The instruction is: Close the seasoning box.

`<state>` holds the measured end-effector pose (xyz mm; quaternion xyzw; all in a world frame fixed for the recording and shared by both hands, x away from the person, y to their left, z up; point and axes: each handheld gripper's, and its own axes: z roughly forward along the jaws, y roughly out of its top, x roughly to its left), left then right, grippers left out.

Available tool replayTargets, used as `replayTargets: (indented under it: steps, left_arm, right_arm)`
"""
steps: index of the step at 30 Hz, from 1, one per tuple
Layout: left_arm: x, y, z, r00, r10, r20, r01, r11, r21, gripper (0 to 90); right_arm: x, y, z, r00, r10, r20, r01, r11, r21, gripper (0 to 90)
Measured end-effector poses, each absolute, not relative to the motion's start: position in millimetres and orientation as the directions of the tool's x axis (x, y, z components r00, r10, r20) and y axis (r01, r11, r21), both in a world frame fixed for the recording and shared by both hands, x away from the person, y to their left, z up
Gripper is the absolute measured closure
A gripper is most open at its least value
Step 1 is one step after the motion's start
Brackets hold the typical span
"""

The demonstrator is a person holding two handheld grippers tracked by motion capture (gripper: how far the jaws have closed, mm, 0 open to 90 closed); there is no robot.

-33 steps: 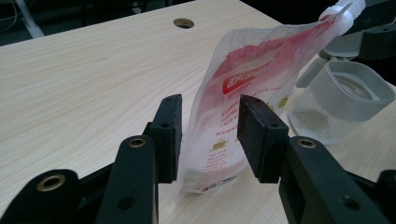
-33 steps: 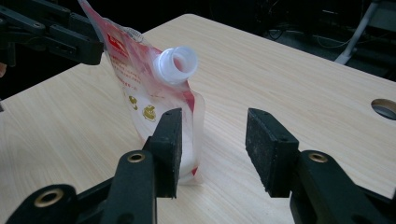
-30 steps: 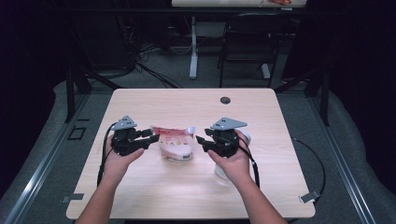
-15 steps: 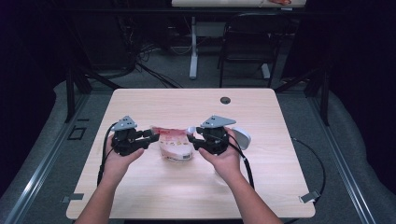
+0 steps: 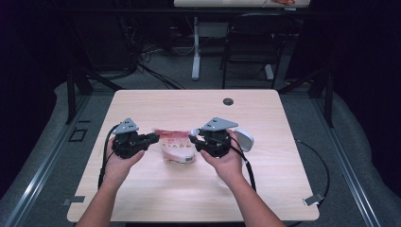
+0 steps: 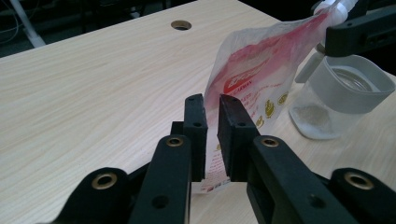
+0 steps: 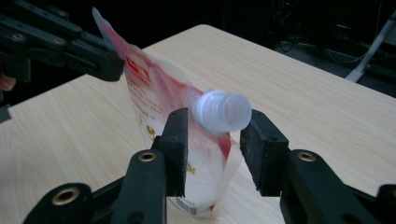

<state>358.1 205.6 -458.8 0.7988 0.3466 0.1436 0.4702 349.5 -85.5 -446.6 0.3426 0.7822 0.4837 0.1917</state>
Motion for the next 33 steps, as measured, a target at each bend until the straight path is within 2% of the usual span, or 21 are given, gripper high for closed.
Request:
replayTargets:
  steps: [2, 4, 33]
  left_arm:
    - [357.9, 205.6, -458.8, 0.717, 0.69, -0.092, 0.417, -0.32, 0.85, 85.0]
    - [357.8, 206.6, -458.9, 0.716, 0.693, -0.09, 0.416, -0.318, 0.852, 90.0]
    - [343.5, 206.5, -455.2, 0.743, 0.657, -0.125, 0.419, -0.312, 0.853, 90.0]
  right_arm:
    - [349.5, -86.0, -445.6, -0.693, 0.719, 0.05, 0.36, 0.286, 0.888, 62.8]
    - [349.2, -86.4, -444.8, -0.695, 0.717, 0.054, 0.365, 0.287, 0.886, 63.8]
    - [330.9, -95.8, -438.9, -0.721, 0.691, 0.058, 0.354, 0.294, 0.888, 67.3]
